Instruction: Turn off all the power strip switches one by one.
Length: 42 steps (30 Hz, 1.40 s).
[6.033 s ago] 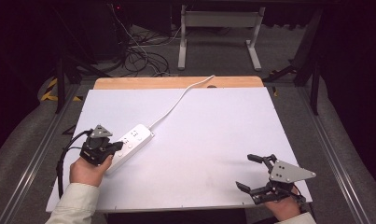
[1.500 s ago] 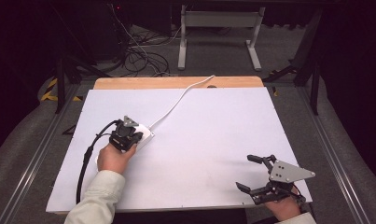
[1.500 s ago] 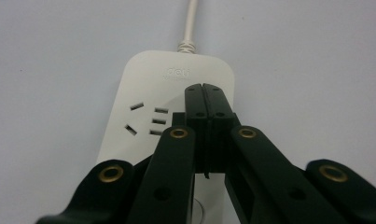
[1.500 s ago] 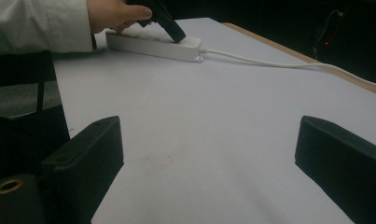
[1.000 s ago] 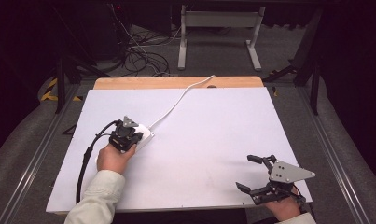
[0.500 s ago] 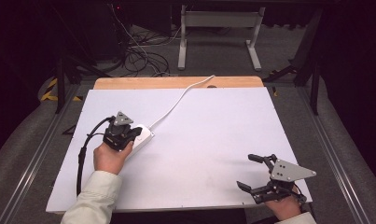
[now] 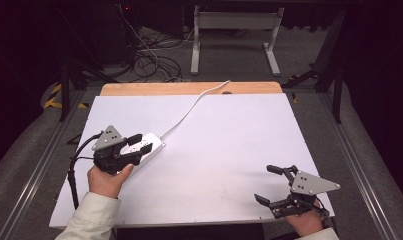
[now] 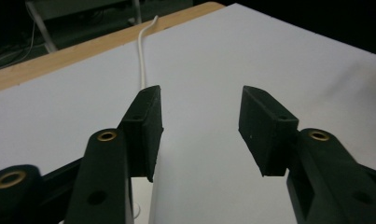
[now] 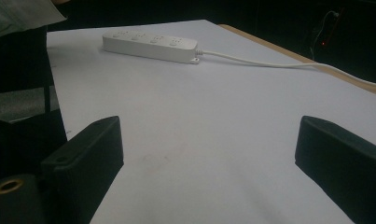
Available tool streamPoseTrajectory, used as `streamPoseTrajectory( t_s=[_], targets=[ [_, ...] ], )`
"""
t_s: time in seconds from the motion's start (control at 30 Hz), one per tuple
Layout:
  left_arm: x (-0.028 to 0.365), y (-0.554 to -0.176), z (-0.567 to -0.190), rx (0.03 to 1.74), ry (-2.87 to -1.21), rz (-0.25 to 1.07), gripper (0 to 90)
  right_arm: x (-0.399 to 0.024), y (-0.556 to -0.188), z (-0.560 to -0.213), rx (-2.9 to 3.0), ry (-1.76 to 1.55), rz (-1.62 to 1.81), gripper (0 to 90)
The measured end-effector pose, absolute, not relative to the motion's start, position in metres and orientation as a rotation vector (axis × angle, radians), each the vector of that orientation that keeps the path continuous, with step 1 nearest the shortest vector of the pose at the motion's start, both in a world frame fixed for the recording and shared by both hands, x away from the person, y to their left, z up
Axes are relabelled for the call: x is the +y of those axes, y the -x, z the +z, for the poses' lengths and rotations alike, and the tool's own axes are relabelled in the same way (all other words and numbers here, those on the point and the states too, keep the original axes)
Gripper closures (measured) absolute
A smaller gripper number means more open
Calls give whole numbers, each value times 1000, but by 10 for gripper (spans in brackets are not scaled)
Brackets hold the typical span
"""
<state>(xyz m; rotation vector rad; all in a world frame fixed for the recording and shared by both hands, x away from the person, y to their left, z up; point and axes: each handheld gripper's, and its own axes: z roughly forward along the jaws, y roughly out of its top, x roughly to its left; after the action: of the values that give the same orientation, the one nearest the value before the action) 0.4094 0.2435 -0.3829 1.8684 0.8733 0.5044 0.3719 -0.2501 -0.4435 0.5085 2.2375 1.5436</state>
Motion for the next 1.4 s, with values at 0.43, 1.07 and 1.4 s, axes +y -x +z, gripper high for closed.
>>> streamPoseTrajectory(
  t_s=[0.43,1.07,1.4],
  targets=[
    [265,-374,-390,772,-1760,509,396,-249,-372,-444,2241,-500,1544,81],
    [271,-337,-433,703,-1794,671,261,-248,-372,-444,2246,-495,1541,81],
    [284,-331,-459,751,-1792,561,244,-248,-372,-445,2252,-493,1538,81]
  ],
)
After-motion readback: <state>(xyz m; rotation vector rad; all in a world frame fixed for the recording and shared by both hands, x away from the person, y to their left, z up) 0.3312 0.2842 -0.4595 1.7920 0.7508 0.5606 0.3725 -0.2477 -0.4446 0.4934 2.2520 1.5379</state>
